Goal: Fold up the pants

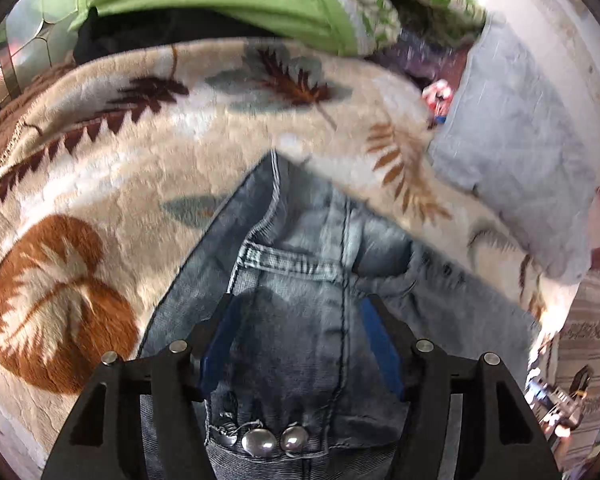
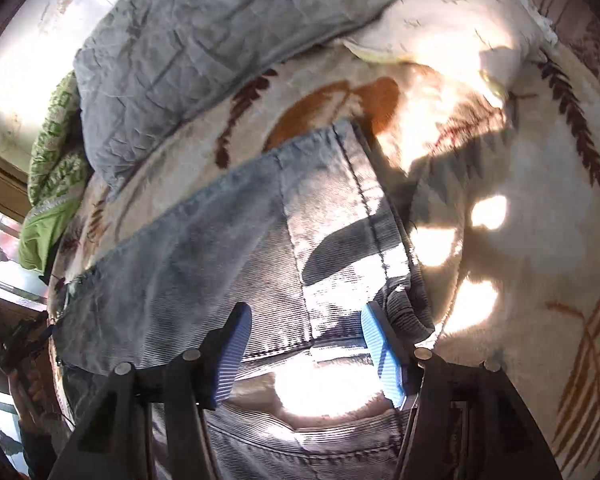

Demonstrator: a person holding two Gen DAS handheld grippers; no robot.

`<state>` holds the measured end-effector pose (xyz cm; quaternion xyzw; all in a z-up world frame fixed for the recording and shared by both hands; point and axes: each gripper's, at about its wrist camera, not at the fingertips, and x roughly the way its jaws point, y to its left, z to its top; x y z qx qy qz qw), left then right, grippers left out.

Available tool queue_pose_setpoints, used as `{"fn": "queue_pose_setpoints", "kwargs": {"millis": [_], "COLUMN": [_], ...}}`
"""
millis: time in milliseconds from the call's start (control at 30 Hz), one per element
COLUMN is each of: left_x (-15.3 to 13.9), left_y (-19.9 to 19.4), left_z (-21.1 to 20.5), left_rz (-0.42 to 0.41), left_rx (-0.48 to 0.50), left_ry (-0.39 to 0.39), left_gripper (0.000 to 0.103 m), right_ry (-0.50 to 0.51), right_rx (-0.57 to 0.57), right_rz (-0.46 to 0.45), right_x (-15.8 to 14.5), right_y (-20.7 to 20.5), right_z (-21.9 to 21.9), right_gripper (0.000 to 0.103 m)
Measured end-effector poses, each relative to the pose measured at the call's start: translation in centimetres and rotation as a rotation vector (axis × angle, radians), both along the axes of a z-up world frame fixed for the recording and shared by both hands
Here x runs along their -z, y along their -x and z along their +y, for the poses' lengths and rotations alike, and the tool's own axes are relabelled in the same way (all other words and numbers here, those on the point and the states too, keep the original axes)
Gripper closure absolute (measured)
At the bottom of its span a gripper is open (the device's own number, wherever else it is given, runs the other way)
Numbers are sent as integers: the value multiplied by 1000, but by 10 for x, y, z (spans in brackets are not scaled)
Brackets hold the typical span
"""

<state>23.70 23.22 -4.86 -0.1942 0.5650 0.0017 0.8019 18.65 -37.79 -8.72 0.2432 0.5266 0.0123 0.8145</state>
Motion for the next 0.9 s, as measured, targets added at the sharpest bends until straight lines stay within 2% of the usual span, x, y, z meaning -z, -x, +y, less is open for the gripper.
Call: {"fn": "queue_pose_setpoints", "kwargs": {"millis": [33, 100, 200, 267, 300, 367, 400, 433, 600, 700, 767, 900], "left_x": [9, -4, -30, -35, -30, -4, 3, -1, -44, -46, -44, -33], "left_y": [2, 9, 18, 23, 23, 13, 10, 11, -8, -17, -11, 5], "left_z": [-3, -9, -18, -27, -33, -39, -37, -33, -10, 7, 7, -5], "left_rz": [39, -17, -118, -159, -154, -35, -2, -17, -127, -104, -115, -110], "left_rx": [6, 0, 5, 48, 78, 114, 109, 101, 44, -22, -27, 0], "left_ry": [-46, -99, -150, -153, -171, -197, -181, -173, -48, 57, 90, 90], "left_gripper": [38, 38, 38, 37, 34, 32, 32, 32, 32, 32, 32, 32], "right_ry": [-5, 40, 80, 86, 88, 112, 67, 44, 96, 58, -40, -139], "right_rx": [25, 46, -31, -55, -67, -51, -33, -10, -43, 4, -78, -354], "right_rz": [-6, -14, -118, -144, -126, -11, 36, 16, -122, -137, -139, -120], "right_x": [1, -16, -47, -48, -40, -8, 6, 3, -59, -72, -70, -55], "right_y": [2, 1, 2, 4, 2, -6, -9, -7, -19, -29, -29, -24], "right_z": [1, 9, 32, 39, 39, 30, 21, 17, 15, 7, 25, 119], "right_gripper": [47, 46, 44, 41, 40, 40, 40, 41, 41, 41, 41, 41]}}
